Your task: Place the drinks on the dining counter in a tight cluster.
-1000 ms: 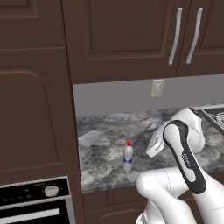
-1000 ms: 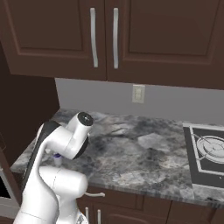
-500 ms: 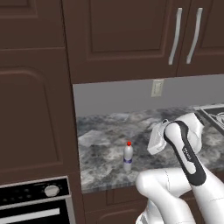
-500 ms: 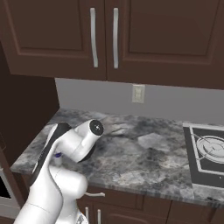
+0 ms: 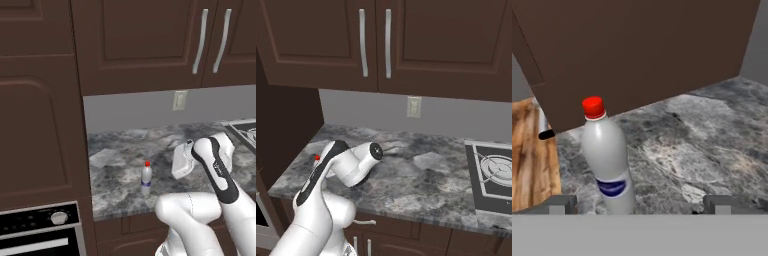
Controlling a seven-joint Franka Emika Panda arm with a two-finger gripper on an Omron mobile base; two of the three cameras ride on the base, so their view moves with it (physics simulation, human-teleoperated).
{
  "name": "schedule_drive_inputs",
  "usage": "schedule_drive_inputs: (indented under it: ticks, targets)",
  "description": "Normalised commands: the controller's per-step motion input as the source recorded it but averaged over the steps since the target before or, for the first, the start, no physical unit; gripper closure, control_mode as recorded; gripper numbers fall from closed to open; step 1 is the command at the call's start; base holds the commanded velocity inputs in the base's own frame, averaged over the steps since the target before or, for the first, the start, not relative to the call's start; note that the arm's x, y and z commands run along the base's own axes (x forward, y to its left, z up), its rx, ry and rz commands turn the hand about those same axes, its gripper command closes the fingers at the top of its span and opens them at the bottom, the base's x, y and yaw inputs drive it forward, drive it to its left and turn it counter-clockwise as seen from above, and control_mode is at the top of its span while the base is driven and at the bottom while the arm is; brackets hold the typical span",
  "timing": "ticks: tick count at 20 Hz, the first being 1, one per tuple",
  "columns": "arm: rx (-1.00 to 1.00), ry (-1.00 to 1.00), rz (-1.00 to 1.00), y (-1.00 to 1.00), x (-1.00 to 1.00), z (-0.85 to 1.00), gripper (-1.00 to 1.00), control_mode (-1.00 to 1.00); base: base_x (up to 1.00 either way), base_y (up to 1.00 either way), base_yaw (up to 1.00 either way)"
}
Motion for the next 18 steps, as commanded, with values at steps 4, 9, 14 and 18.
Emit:
schedule_drive_inputs:
  ticks: [4,9,14,18]
  targets:
    - [0.15,0.0,0.12,0.0,0.0,-0.75,-1.0,-1.0,0.0,0.0,0.0]
    - [0.16,0.02,0.16,0.01,0.0,-0.75,-1.0,-1.0,0.0,0.0,0.0]
    - [0.02,0.0,0.1,0.08,0.0,-0.45,-1.0,-1.0,0.0,0.0,0.0]
    - [0.0,0.0,0.03,0.24,0.0,-0.19,-1.0,-1.0,0.0,0.0,0.0]
